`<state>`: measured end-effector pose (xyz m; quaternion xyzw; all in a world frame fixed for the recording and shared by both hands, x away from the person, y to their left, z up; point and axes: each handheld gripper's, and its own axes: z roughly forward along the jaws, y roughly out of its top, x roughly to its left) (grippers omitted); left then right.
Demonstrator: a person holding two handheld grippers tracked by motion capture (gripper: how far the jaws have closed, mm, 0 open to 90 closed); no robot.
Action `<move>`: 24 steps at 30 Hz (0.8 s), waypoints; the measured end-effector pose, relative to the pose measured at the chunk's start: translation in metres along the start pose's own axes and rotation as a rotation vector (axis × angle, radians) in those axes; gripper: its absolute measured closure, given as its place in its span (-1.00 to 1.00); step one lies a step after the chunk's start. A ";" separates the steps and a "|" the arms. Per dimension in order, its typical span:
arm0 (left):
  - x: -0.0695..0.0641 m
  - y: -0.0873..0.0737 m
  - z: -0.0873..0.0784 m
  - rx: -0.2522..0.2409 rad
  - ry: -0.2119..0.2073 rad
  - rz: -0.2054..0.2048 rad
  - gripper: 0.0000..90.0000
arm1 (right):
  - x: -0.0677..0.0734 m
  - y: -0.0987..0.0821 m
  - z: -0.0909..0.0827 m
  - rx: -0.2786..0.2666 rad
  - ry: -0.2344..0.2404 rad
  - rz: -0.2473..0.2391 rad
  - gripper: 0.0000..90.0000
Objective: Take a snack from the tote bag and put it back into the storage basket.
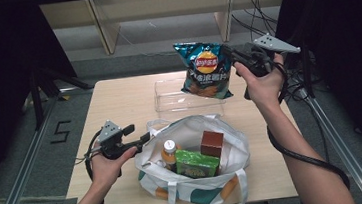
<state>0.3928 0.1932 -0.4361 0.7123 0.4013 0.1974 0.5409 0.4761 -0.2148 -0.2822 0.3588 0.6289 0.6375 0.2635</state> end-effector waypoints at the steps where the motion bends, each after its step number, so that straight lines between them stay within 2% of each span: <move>1: 0.000 0.000 0.000 -0.001 0.002 0.003 -0.36 | 0.000 0.000 0.001 -0.007 -0.003 0.005 1.00; 7: 0.000 0.000 0.000 0.001 0.007 -0.008 -0.36 | -0.002 -0.002 0.006 0.002 -0.008 0.013 1.00; 18: 0.001 0.000 -0.001 -0.001 0.006 -0.001 -0.36 | -0.006 -0.002 0.014 0.001 -0.018 0.022 1.00; 19: 0.000 0.000 -0.001 -0.001 0.009 -0.014 -0.36 | -0.006 -0.003 0.016 -0.002 -0.019 0.023 1.00; 24: 0.001 0.000 0.000 -0.006 -0.002 -0.003 -0.36 | -0.008 -0.003 0.020 -0.001 -0.023 0.024 1.00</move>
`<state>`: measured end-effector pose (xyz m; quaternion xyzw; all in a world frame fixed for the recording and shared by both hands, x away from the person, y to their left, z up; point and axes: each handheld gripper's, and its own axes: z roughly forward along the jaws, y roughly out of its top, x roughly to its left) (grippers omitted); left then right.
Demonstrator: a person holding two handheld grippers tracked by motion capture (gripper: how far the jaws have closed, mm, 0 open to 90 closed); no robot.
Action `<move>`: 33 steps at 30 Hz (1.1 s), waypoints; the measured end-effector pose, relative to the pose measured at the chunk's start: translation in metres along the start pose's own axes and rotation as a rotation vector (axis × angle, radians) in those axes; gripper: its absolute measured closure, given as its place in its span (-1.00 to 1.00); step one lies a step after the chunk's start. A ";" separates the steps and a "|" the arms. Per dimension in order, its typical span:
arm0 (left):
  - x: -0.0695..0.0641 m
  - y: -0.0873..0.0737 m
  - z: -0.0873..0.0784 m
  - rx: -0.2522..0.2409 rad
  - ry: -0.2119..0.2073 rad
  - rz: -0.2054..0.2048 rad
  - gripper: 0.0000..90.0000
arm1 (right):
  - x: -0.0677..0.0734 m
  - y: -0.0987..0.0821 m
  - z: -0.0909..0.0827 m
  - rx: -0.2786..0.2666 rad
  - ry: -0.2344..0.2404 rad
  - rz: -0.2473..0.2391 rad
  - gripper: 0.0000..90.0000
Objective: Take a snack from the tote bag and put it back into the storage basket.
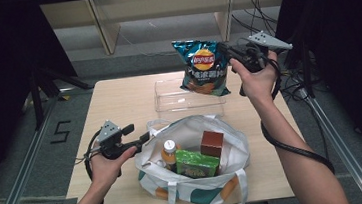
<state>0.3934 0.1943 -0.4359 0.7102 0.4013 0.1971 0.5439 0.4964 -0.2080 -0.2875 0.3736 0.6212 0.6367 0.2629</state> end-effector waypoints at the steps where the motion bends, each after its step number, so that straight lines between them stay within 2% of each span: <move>1: 0.000 0.000 0.000 0.000 0.000 0.000 -0.36 | 0.000 0.000 0.001 0.002 0.005 0.009 1.00; 3: 0.000 0.000 0.000 0.000 0.001 0.000 -0.36 | 0.001 -0.002 0.003 0.001 0.005 0.009 1.00; 4: -0.001 0.000 0.000 0.001 0.007 -0.014 -0.36 | 0.000 -0.003 0.004 0.002 0.005 0.003 1.00; 6: 0.000 0.000 0.000 0.000 0.003 0.002 -0.36 | 0.001 -0.005 0.006 0.022 0.001 0.021 1.00; 8: 0.000 0.000 0.000 0.002 0.004 0.000 -0.36 | -0.001 -0.007 0.009 0.011 0.005 0.006 1.00; 13: 0.000 0.000 -0.001 0.004 0.006 0.002 -0.36 | 0.000 -0.010 0.013 0.019 0.001 0.033 1.00; 15: -0.001 0.000 -0.001 0.004 0.008 -0.013 -0.36 | -0.002 -0.011 0.016 0.022 -0.002 0.030 1.00; 17: 0.000 0.000 -0.001 0.001 0.006 0.001 -0.36 | -0.002 -0.012 0.018 0.030 -0.004 0.033 1.00; 23: 0.001 0.000 0.000 -0.006 0.000 -0.001 -0.36 | -0.007 -0.016 0.025 0.030 -0.018 0.029 1.00; 26: 0.000 0.000 -0.001 0.000 0.006 0.001 -0.36 | -0.008 -0.018 0.027 0.036 -0.022 0.049 1.00; 28: 0.001 0.000 0.000 -0.007 0.000 -0.001 -0.36 | -0.010 -0.020 0.029 0.031 -0.026 0.037 1.00; 29: 0.001 0.000 0.000 -0.006 0.001 0.000 -0.36 | -0.010 -0.021 0.030 0.040 -0.030 0.054 1.00; 32: 0.000 0.000 0.000 -0.007 0.001 -0.001 -0.36 | -0.011 -0.022 0.033 0.045 -0.032 0.054 1.00; 33: 0.000 0.000 -0.001 -0.001 0.005 0.000 -0.36 | -0.013 -0.022 0.033 0.046 -0.037 0.041 1.00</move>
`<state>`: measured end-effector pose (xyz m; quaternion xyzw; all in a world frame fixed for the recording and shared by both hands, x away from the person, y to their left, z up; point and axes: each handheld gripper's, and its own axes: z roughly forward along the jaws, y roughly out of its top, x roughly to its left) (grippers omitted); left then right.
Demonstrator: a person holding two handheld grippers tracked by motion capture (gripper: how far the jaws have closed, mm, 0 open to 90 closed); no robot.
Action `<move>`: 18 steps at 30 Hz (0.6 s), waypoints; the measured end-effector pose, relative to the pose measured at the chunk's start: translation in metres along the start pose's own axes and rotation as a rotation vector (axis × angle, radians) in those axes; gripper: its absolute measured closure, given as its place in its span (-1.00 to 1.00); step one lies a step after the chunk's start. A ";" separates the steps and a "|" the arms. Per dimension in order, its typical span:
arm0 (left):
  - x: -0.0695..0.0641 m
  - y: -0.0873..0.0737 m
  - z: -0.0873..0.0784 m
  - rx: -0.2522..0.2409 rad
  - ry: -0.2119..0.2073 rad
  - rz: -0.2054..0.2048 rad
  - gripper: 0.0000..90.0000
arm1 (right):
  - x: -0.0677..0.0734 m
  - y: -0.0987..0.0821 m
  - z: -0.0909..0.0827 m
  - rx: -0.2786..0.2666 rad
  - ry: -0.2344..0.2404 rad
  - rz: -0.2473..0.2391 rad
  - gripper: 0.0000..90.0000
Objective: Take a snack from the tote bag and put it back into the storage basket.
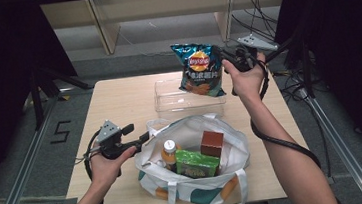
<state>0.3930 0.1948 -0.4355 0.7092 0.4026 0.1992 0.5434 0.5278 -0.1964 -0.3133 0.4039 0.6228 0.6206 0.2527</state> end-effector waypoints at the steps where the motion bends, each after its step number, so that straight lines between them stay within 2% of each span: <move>1: 0.000 0.000 0.000 0.002 0.002 0.002 -0.36 | 0.000 -0.001 0.001 -0.005 0.002 0.002 1.00; 10: 0.000 0.000 0.000 0.001 0.003 0.004 -0.36 | -0.005 -0.002 0.009 0.008 -0.010 0.015 1.00; 13: 0.000 0.000 0.000 0.001 0.002 0.003 -0.36 | -0.005 -0.004 0.011 0.012 -0.019 0.034 1.00; 15: 0.000 0.000 0.000 0.000 0.002 0.003 -0.36 | -0.007 -0.005 0.012 0.008 -0.016 0.016 1.00; 18: 0.000 0.000 0.000 0.000 0.001 0.002 -0.36 | -0.007 -0.006 0.013 0.012 -0.015 0.024 1.00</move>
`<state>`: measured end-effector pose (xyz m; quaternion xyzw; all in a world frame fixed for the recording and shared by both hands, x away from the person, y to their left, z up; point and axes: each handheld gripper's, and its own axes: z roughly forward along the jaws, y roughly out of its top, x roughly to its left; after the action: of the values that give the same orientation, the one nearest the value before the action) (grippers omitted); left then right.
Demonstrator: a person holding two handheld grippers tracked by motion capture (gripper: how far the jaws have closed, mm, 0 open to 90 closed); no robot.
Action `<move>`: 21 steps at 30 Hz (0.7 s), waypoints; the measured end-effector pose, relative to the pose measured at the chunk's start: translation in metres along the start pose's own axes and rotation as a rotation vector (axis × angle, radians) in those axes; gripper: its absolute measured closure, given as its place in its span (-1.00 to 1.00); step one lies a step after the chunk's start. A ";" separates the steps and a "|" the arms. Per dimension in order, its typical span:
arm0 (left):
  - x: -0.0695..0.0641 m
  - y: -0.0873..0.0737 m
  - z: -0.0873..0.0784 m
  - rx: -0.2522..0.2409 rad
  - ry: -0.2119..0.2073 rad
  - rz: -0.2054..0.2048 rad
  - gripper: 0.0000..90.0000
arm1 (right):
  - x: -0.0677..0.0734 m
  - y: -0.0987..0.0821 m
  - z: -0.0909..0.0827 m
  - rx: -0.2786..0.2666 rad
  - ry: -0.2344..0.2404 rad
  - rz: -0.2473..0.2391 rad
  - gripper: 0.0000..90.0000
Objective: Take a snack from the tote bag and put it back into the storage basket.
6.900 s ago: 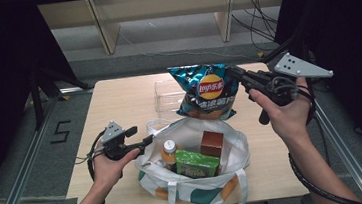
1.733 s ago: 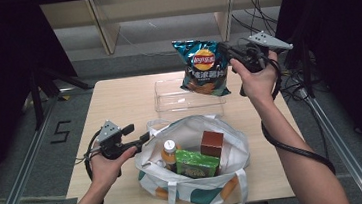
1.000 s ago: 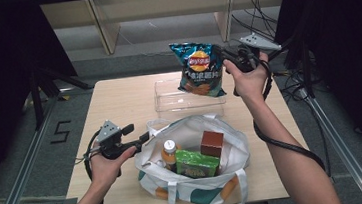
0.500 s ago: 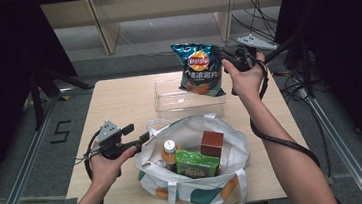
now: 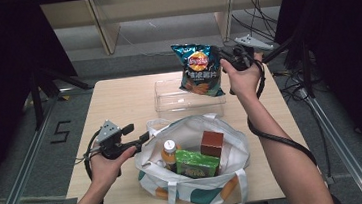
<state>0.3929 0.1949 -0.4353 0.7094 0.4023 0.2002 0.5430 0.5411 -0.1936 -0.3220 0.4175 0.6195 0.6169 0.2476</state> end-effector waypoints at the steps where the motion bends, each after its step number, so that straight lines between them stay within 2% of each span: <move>1: 0.000 0.000 0.000 0.000 0.000 0.000 -0.36 | 0.001 0.000 0.001 0.002 -0.003 0.009 1.00; 4: 0.000 0.000 0.000 -0.001 -0.001 0.003 -0.36 | 0.000 -0.001 0.002 0.009 -0.008 0.019 1.00; 5: 0.000 0.000 0.000 -0.001 -0.001 0.006 -0.36 | -0.002 -0.001 0.004 -0.001 0.000 -0.002 1.00; 10: 0.000 0.000 0.000 -0.001 -0.001 0.002 -0.36 | -0.003 -0.003 0.007 0.010 -0.011 0.006 1.00; 11: 0.000 0.000 0.000 -0.001 -0.001 0.002 -0.36 | -0.001 -0.003 0.008 0.005 -0.008 0.024 1.00; 12: 0.000 0.000 0.000 -0.001 0.000 0.002 -0.36 | -0.003 -0.003 0.009 0.014 -0.012 0.007 1.00; 15: 0.000 0.000 0.000 -0.001 0.000 0.006 -0.36 | -0.003 -0.004 0.012 0.013 -0.012 0.010 1.00; 17: 0.000 0.000 0.000 -0.001 -0.002 0.007 -0.36 | -0.003 -0.005 0.013 0.017 -0.016 0.030 1.00; 19: 0.000 0.000 0.000 0.000 -0.001 0.004 -0.36 | -0.004 -0.005 0.015 0.017 -0.016 0.017 1.00; 21: 0.000 0.000 0.000 -0.003 0.000 0.003 -0.36 | -0.004 -0.006 0.018 0.023 -0.020 0.025 1.00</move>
<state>0.3929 0.1949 -0.4347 0.7092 0.4011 0.2017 0.5436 0.5566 -0.1868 -0.3308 0.4344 0.6186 0.6086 0.2414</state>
